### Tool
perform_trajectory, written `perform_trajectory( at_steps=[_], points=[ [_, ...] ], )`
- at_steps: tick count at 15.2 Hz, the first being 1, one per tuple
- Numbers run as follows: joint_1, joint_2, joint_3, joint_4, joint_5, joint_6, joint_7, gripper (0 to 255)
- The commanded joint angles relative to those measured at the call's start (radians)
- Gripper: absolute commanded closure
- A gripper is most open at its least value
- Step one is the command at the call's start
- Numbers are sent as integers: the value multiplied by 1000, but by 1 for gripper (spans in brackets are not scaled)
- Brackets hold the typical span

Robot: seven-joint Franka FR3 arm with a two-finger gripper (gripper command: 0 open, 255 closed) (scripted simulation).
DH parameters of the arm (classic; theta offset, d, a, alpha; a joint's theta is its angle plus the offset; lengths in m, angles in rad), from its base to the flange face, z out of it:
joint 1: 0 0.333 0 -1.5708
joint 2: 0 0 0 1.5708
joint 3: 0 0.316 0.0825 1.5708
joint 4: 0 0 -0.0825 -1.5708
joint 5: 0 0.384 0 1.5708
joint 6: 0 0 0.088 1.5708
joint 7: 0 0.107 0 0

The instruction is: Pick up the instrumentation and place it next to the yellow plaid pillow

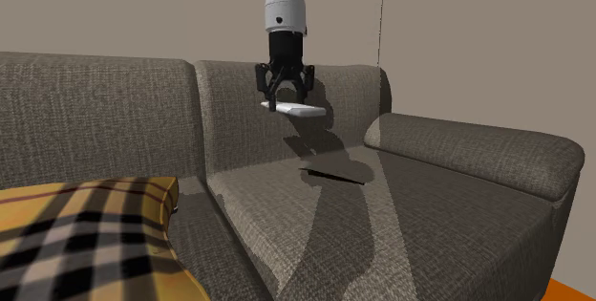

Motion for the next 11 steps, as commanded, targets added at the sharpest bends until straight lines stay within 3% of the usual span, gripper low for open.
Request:
perform_trajectory(
  at_steps=[1,11],
  points=[
    [25,-56,11,-83,-4,28,38,255],
    [145,-235,92,-327,-15,91,239,255]
  ],
)
